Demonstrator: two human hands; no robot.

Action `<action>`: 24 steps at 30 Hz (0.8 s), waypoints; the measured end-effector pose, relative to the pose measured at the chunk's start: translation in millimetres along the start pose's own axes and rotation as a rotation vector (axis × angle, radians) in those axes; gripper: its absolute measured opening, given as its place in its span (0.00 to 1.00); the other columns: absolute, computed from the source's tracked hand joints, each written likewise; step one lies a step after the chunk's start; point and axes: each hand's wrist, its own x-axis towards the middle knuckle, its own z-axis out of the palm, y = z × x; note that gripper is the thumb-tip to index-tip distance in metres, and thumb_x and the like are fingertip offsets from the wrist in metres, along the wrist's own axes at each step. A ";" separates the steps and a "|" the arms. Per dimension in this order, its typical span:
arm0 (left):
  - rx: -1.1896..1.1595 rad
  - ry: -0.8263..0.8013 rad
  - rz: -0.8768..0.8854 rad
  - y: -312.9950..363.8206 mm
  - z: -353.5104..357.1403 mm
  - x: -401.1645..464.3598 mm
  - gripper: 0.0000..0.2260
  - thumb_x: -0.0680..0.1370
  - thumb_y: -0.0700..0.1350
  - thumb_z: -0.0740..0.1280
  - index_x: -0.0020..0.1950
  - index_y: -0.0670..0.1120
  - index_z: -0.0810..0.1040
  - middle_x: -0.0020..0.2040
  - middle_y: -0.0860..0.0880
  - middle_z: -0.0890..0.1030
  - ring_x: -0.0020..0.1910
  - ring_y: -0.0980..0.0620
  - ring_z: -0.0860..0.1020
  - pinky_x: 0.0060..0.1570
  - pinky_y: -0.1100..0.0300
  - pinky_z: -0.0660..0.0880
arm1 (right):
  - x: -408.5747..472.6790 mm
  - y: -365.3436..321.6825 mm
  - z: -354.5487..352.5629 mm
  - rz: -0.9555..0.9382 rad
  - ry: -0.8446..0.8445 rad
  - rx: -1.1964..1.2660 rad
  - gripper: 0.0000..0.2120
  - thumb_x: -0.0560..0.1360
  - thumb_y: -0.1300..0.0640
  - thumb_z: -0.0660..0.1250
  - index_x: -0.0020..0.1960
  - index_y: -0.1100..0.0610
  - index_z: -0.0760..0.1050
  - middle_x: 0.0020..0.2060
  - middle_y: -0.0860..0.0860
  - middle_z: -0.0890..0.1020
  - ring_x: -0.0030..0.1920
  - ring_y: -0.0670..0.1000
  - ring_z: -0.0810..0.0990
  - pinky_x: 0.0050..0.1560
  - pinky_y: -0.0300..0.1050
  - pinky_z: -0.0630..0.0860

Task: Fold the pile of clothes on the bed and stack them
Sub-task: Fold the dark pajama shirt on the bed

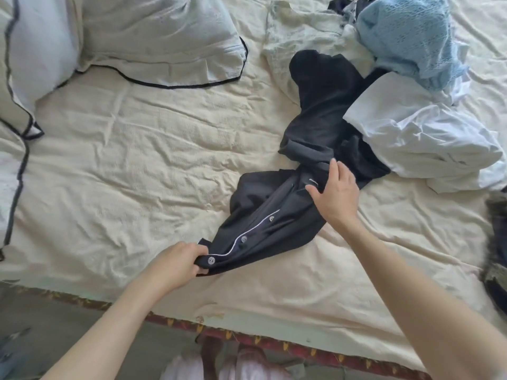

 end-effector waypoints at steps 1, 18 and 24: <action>0.016 -0.003 0.000 -0.7 -0.9 2.3 0.07 0.76 0.43 0.66 0.39 0.51 0.72 0.36 0.53 0.75 0.41 0.50 0.75 0.40 0.58 0.70 | 9.0 -0.4 2.1 0.030 -0.051 -0.028 0.38 0.77 0.46 0.64 0.77 0.60 0.50 0.75 0.57 0.58 0.74 0.57 0.56 0.71 0.54 0.59; -0.365 0.162 -0.106 60.8 21.7 62.2 0.20 0.78 0.46 0.66 0.69 0.45 0.71 0.65 0.44 0.75 0.58 0.45 0.75 0.57 0.55 0.71 | -81.0 -11.7 40.7 -0.003 -0.080 0.518 0.06 0.78 0.62 0.62 0.46 0.61 0.77 0.41 0.49 0.78 0.42 0.50 0.74 0.42 0.37 0.63; -0.656 0.373 -0.143 43.0 20.1 33.0 0.06 0.76 0.44 0.68 0.40 0.49 0.80 0.29 0.52 0.75 0.24 0.56 0.72 0.21 0.63 0.70 | -106.2 1.8 30.5 0.064 -0.038 0.617 0.06 0.78 0.63 0.62 0.44 0.58 0.76 0.37 0.46 0.75 0.38 0.47 0.72 0.40 0.30 0.65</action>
